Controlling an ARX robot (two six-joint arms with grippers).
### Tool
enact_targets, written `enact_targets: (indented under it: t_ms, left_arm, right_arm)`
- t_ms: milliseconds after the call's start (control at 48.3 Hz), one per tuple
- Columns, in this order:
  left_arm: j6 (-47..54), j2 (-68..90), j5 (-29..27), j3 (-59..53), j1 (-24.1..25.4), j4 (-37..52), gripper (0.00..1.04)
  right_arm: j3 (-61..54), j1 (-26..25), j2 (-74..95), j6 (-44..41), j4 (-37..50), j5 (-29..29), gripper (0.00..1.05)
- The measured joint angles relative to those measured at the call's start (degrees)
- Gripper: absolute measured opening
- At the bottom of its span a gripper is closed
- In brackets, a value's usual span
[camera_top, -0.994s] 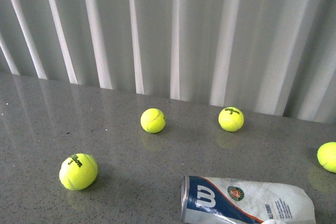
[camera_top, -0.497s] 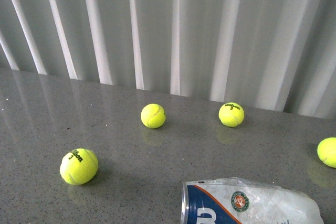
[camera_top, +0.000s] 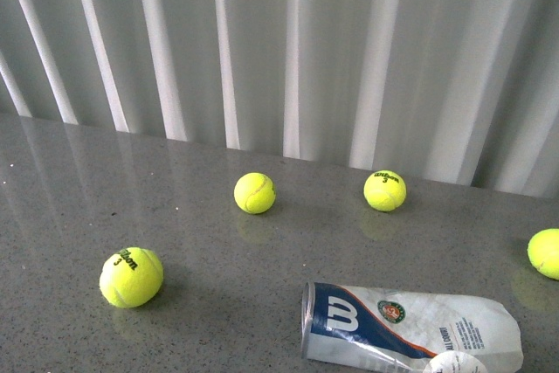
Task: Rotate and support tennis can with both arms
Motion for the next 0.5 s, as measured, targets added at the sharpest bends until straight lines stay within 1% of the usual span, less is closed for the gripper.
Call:
enact_targets:
  t_ms: [166, 207, 435, 456, 476, 497]
  left_arm:
    - [0.00, -0.02, -0.02, 0.00, 0.00, 0.00, 0.98]
    - [0.00, -0.02, -0.02, 0.00, 0.00, 0.00, 0.98]
    - [0.00, -0.02, -0.02, 0.00, 0.00, 0.00, 0.98]
    - [-0.37, 0.57, 1.01, 0.26, 0.26, -0.81, 0.98]
    - [-1.03, 2.80, 4.81, 2.16, 1.22, -6.03, 0.98]
    - [-1.68, 5.20, 7.43, 3.96, 1.68, -10.34, 0.98]
  right_arm:
    - [0.00, 0.00, -0.02, -0.02, -0.02, 0.00, 0.04]
    - [0.00, 0.00, -0.02, 0.00, -0.02, 0.00, 0.08]
    - [0.00, 0.00, -0.02, 0.00, -0.04, 0.02, 0.43]
    - [0.00, 0.00, -0.02, 0.00, -0.04, 0.02, 0.46]
    - [0.00, 0.00, -0.02, 0.00, -0.04, 0.02, 0.52]
    - [0.00, 0.00, -0.02, 0.00, -0.04, 0.07, 0.54]
